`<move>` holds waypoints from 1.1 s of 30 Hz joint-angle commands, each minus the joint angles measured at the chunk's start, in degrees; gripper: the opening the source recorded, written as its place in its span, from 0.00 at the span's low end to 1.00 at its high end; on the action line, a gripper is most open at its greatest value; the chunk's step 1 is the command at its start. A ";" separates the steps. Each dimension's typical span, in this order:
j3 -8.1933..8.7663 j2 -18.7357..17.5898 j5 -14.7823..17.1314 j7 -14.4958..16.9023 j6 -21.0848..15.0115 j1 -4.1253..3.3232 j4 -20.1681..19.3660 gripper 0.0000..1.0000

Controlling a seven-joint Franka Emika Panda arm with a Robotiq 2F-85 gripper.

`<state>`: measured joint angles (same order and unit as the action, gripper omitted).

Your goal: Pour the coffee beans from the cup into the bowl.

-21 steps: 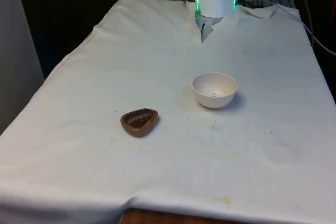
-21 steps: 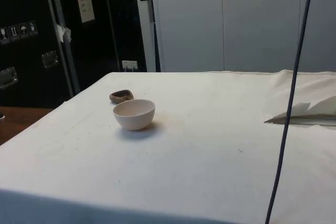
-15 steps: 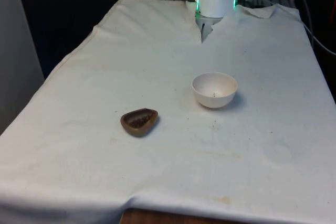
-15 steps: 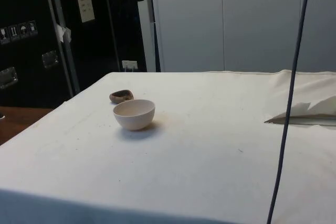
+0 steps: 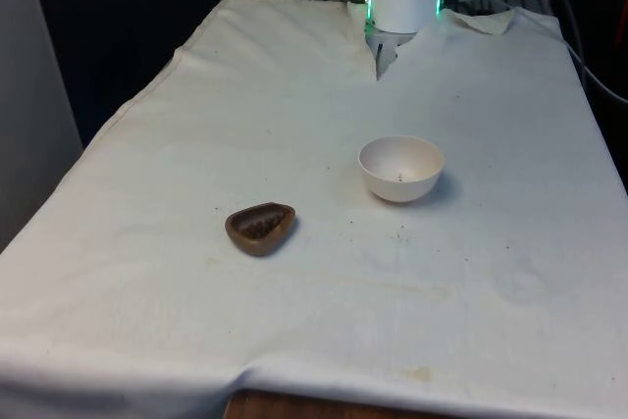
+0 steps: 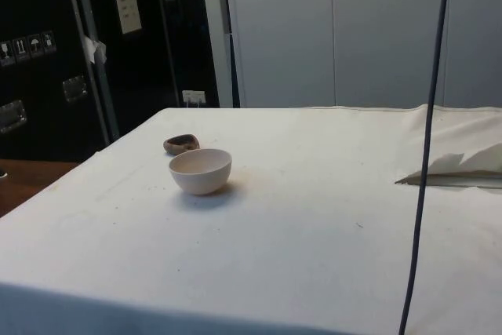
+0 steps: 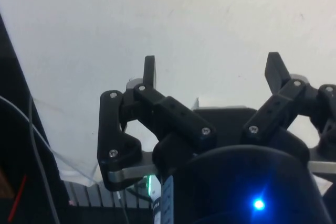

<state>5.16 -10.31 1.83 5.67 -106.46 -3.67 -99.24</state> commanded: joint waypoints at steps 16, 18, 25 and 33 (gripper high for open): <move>1.09 -0.46 -0.11 7.91 -5.56 1.38 -2.46 1.00; 1.26 -0.57 -0.06 8.94 -6.36 1.60 -2.86 1.00; 1.78 -1.09 0.00 11.63 -8.19 2.01 -3.84 1.00; 2.58 -2.06 0.06 15.87 -10.77 2.46 -4.93 1.00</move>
<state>7.85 -12.43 1.83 21.26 -116.54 -1.32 -103.93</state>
